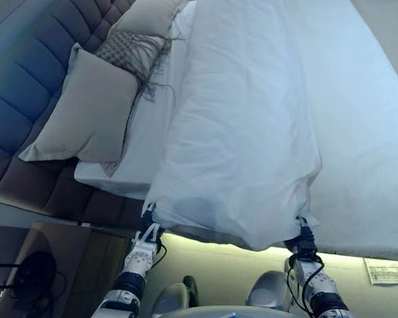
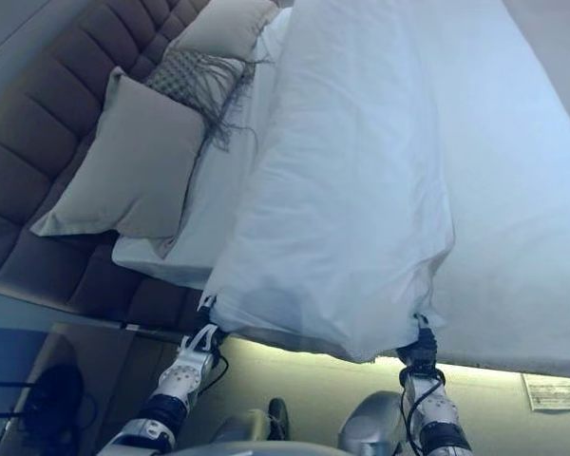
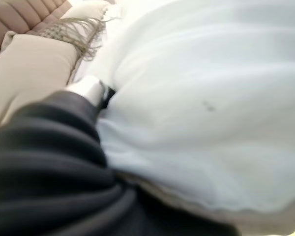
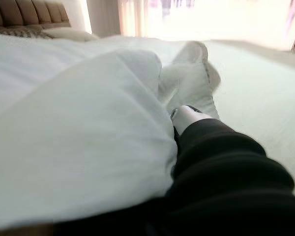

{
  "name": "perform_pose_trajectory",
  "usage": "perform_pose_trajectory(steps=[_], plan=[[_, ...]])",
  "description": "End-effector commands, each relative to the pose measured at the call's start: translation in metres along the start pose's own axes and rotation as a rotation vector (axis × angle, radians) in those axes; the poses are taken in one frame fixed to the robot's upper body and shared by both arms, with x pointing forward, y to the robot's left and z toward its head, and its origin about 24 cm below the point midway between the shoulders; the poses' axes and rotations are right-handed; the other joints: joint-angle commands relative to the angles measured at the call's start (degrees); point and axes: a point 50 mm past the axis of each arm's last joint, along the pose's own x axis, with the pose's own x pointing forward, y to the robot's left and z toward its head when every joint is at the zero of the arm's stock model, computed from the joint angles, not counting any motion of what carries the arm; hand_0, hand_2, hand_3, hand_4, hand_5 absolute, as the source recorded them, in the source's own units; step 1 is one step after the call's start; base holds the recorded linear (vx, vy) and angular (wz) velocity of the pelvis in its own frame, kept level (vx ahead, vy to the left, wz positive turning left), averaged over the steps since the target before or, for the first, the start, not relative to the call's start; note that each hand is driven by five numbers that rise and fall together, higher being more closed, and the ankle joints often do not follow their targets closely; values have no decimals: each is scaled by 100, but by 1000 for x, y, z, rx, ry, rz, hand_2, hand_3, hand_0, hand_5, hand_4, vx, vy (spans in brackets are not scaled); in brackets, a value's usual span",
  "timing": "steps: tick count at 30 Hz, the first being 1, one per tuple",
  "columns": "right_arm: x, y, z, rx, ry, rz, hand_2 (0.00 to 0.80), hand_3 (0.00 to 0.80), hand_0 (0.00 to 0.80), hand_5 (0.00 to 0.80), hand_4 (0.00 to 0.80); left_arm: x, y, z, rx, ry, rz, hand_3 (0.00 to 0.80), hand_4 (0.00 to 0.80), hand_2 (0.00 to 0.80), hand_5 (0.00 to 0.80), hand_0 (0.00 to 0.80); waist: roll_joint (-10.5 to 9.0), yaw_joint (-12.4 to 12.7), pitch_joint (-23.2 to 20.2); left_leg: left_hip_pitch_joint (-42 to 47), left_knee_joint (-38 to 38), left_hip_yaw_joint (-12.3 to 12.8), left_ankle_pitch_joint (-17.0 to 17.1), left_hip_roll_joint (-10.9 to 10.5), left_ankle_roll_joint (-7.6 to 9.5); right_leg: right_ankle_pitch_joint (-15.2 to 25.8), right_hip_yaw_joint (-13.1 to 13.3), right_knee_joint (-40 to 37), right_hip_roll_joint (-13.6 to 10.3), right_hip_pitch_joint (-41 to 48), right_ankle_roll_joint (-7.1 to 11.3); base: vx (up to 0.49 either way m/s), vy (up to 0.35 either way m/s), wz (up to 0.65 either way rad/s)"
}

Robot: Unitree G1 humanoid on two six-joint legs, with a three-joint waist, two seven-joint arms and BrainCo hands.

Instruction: Make the bed neatly

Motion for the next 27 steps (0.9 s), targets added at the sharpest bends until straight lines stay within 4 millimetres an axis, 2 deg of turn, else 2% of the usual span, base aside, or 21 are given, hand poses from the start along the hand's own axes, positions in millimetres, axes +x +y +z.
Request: perform_pose_trajectory(steps=[1,7,10,11,17,22,27], plan=[[6,22,-9,5,18,126,800,800,800,800,800,6,-32,42,56,-174,-123,800,800,800,800,800,-14,111,172,-648,-5,-309,873,242,121,200,78,233,321,-306,-52,-273,44,27],[28,49,-14,-58,56,209,800,800,800,800,800,21,-77,48,65,-258,-226,800,800,800,800,800,7,39,687,-1303,-184,-293,1235,438,-34,359,-23,9,475,-838,-44,-233,85,7],[37,67,-14,-104,29,257,800,800,800,800,800,28,-101,57,70,-275,-289,800,800,800,800,800,5,18,888,-1602,-358,-64,1444,436,-53,492,-123,-121,358,-1026,-4,-172,106,9],[40,76,-11,-130,2,280,800,800,800,800,800,30,-111,62,77,-280,-317,800,800,800,800,800,14,16,1004,-1759,-374,-16,1493,367,-43,536,-141,-116,318,-1167,-2,-156,136,20],[54,100,0,-117,-70,317,800,800,800,800,800,33,-133,67,137,-283,-387,800,800,800,800,800,30,79,1411,-2396,-60,-64,1458,28,68,613,45,156,174,-1816,-16,-100,156,12],[64,121,12,-113,-100,342,800,800,800,800,800,35,-148,73,152,-294,-399,800,800,800,800,800,37,92,1762,-2873,297,-96,1389,-30,96,623,180,371,184,-2265,-58,-68,96,2],[69,136,19,-102,-105,376,800,800,800,800,800,36,-160,73,135,-311,-420,800,800,800,800,800,24,150,1780,-3454,476,-200,1341,-25,109,606,270,410,201,-2829,-61,-41,67,-2]])
